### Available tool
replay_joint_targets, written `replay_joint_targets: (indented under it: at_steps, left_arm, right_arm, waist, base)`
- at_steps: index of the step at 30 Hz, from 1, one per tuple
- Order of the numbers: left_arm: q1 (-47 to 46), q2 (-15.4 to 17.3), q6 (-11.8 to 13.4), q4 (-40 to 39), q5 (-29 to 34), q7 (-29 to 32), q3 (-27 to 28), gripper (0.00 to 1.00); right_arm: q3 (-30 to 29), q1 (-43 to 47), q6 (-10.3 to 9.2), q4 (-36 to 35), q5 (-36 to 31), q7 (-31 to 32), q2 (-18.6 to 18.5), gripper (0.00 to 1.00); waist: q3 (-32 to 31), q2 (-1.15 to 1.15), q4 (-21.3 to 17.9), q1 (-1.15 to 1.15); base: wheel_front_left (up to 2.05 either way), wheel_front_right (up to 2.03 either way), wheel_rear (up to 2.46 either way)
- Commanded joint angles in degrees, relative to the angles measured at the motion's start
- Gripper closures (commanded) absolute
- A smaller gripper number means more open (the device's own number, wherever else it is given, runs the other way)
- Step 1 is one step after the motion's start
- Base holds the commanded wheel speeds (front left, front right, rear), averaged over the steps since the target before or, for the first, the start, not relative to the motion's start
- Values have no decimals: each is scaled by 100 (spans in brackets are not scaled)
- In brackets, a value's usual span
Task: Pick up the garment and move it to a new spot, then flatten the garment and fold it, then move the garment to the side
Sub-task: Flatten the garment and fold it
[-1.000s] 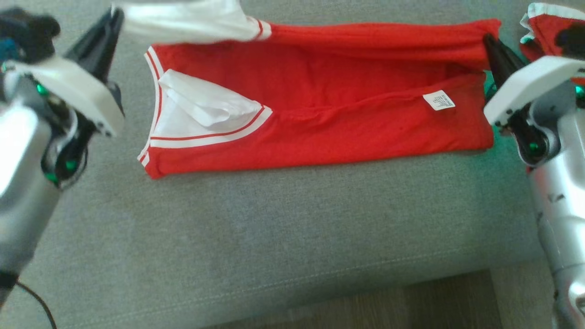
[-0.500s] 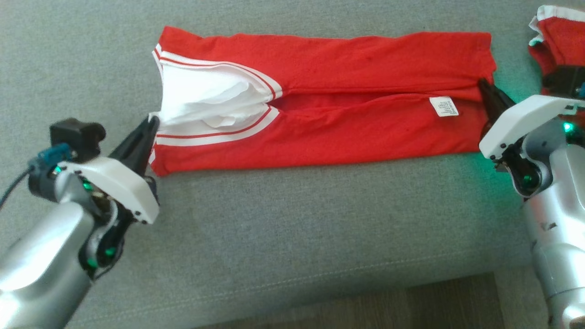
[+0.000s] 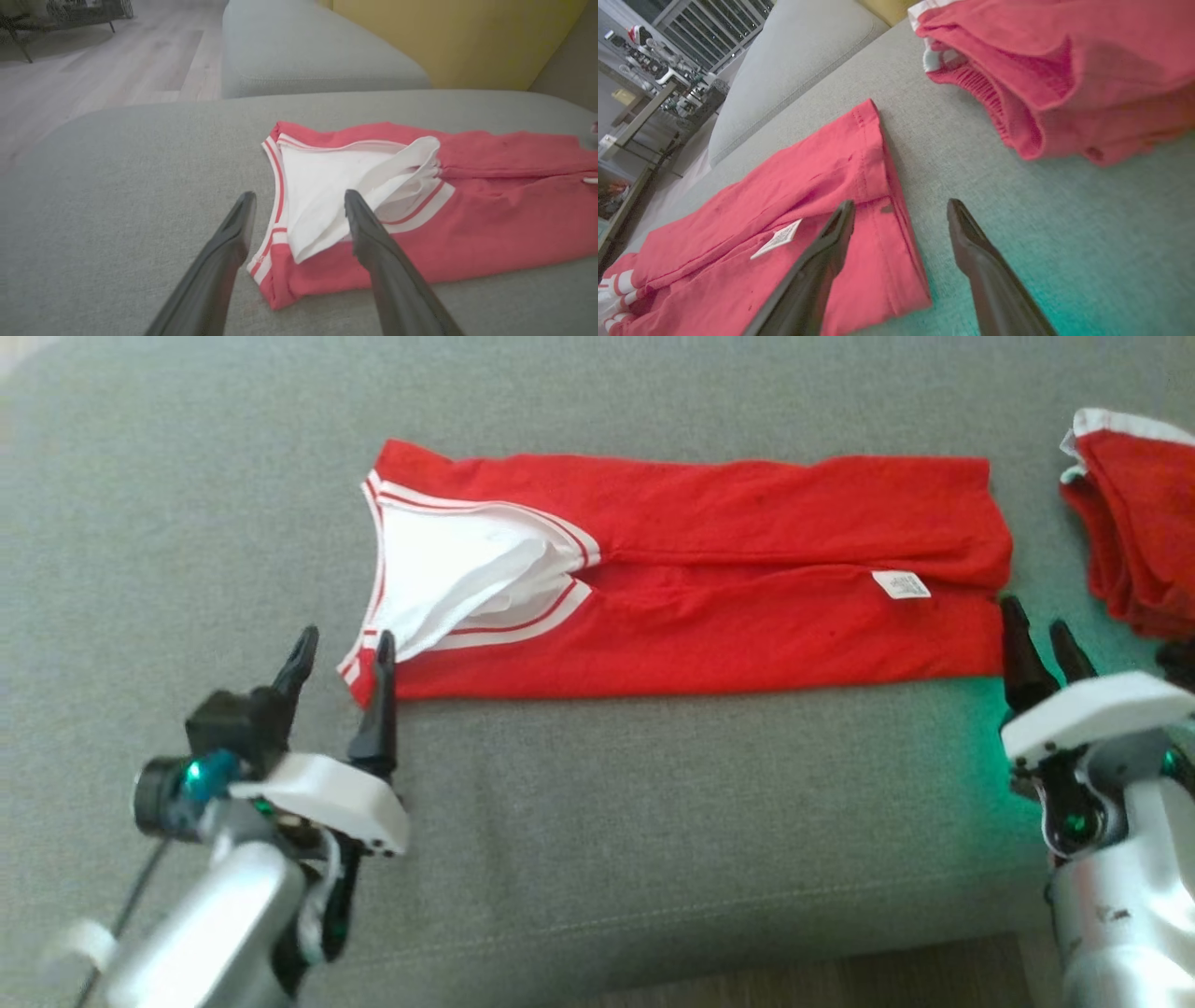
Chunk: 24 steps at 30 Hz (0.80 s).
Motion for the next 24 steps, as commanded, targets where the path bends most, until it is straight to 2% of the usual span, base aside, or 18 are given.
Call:
replay_joint_targets:
  at_steps: [1, 6, 13, 20, 24]
  left_arm:
    - [13, -31, 199, -433, 334, -67, 464, 0]
    - [498, -520, 458, -1090, 1407, -70, 740, 0]
    - [887, -940, 430, -1256, 2326, -71, 706, 0]
    - [1046, -1228, 330, -1187, 2693, -72, 772, 0]
    - [1088, -1341, 238, -1161, 2782, -72, 899, 0]
  right_arm:
    - [-59, -17, -2, -230, -16, -108, 51, 0]
    - [-617, -163, -2, -14, -283, -277, 171, 0]
    - [-1229, -688, -2, 928, -1209, -221, 148, 0]
    - [-2074, -1123, -2, 1906, -2346, -235, -143, 0]
    - [-2520, -1259, -2, 2329, -2853, -55, -150, 0]
  waist:
    - [-134, 0, 85, 0]
    - [-329, 0, 330, 0]
    - [-447, 0, 708, 0]
    - [-430, 0, 1071, 0]
    - [-410, 0, 1170, 0]
  base:
    - [0, 0, 0]
    - [0, 0, 0]
    - [0, 0, 0]
    - [0, 0, 0]
    - [0, 0, 0]
